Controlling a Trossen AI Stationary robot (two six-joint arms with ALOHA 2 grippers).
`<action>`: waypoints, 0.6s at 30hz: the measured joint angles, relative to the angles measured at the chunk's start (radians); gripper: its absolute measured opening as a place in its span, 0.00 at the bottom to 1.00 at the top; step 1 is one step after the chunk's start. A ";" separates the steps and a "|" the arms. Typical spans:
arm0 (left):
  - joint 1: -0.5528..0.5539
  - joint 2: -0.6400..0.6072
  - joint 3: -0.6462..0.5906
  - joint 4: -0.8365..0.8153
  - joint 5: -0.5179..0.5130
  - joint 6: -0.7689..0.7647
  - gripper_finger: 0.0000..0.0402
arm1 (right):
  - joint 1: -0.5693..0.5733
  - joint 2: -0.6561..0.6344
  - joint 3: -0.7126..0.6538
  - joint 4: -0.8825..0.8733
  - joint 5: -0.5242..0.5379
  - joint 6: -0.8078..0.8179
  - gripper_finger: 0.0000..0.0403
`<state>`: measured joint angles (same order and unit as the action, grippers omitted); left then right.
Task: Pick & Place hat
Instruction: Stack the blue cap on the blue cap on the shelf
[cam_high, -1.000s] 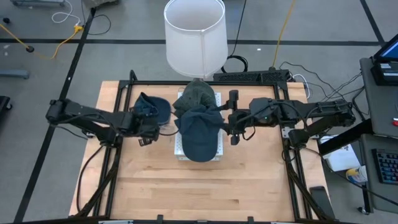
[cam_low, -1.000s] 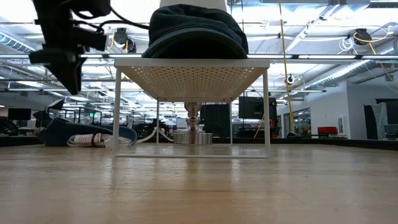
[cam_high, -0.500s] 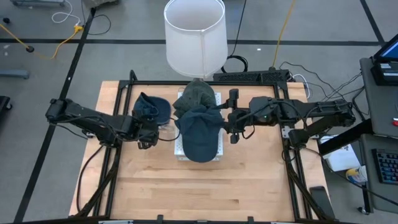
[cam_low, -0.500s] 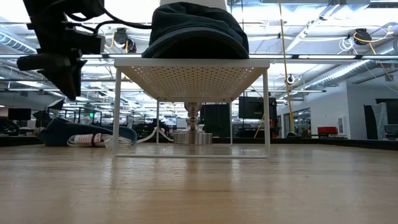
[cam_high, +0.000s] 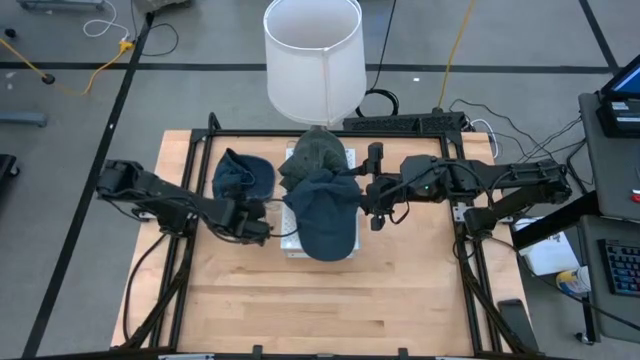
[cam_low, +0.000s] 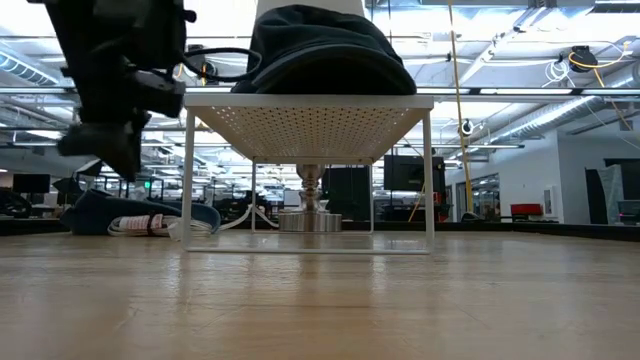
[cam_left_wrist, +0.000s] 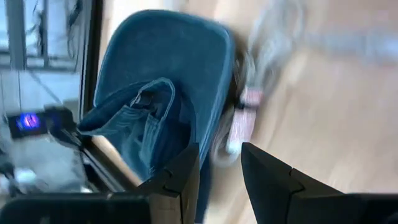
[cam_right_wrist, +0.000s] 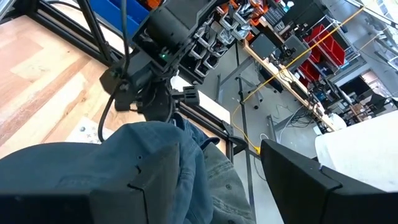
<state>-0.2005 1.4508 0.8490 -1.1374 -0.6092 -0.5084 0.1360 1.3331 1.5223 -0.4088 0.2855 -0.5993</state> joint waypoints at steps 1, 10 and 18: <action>0.000 0.014 0.000 0.002 -0.011 -0.054 0.31 | 0.000 0.000 0.000 0.000 0.000 -0.005 0.55; -0.017 0.068 -0.008 -0.047 -0.092 -0.368 0.31 | 0.000 0.000 0.000 0.015 -0.002 -0.069 0.55; -0.010 0.067 -0.043 -0.060 -0.065 -0.403 0.31 | 0.000 0.000 0.000 0.030 -0.002 -0.071 0.55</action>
<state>-0.2101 1.5181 0.8058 -1.1977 -0.6743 -0.9111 0.1360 1.3331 1.5223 -0.3786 0.2840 -0.6706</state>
